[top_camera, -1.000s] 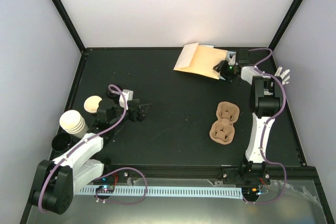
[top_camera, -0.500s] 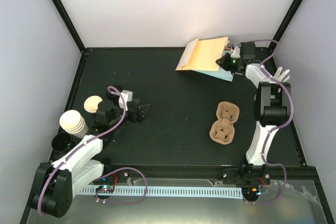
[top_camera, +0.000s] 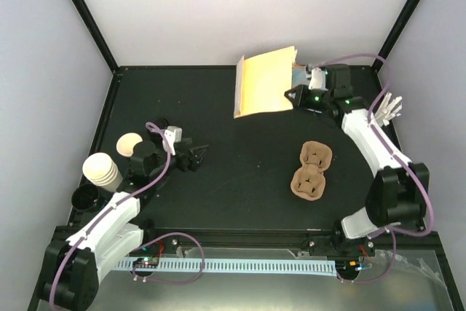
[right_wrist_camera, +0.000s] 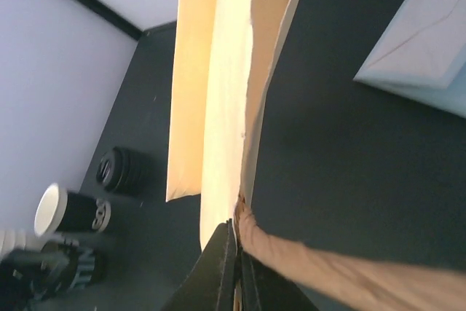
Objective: Pack the takeout coffee
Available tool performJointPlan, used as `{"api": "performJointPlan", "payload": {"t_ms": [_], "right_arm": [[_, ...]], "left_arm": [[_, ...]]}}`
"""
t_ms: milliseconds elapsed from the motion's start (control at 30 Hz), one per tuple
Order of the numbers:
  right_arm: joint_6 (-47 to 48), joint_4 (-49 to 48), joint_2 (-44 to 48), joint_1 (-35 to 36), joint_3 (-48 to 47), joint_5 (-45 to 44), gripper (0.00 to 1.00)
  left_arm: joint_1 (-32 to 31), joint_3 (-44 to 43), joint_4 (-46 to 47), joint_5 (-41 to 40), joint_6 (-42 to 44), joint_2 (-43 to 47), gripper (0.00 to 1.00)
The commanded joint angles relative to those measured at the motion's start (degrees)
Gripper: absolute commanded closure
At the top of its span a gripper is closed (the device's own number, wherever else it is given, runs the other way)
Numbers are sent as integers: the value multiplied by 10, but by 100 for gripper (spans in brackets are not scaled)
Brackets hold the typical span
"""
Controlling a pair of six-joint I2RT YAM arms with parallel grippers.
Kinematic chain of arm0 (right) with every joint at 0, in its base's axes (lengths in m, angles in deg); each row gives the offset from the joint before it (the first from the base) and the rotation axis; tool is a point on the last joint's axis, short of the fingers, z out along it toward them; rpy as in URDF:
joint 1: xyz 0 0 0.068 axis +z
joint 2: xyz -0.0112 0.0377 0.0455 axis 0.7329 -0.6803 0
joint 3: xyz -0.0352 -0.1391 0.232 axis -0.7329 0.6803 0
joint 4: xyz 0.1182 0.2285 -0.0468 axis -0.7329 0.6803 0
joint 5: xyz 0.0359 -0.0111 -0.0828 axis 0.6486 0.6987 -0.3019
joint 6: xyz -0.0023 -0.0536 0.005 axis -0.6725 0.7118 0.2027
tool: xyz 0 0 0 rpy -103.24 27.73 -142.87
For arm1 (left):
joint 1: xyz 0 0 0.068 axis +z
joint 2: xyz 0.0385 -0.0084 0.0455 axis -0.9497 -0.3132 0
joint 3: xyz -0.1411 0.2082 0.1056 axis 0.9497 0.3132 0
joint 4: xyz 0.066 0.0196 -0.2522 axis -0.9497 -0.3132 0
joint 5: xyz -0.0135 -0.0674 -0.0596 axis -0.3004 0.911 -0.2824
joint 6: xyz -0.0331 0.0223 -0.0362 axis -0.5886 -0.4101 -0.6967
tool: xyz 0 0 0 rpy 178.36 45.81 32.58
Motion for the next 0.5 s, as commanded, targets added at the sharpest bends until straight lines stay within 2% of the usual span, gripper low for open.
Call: {"api": "performJointPlan", "payload": {"t_ms": [0,167,300,467], "right_arm": [[18,25,97,19,73,-7,96],[14,29,182,29,149,9,94],[16,39,222,33,190,41,93],[16,42,251,40,236,64,93]], "left_arm": [[-3,-23,-60,-30,-34,56,1],[-2,-17,-116,-95,-118,141,1],[-2,-16,-98,-45,-117,160,1],[-5,-85,-191,5,-106,107,1]]}}
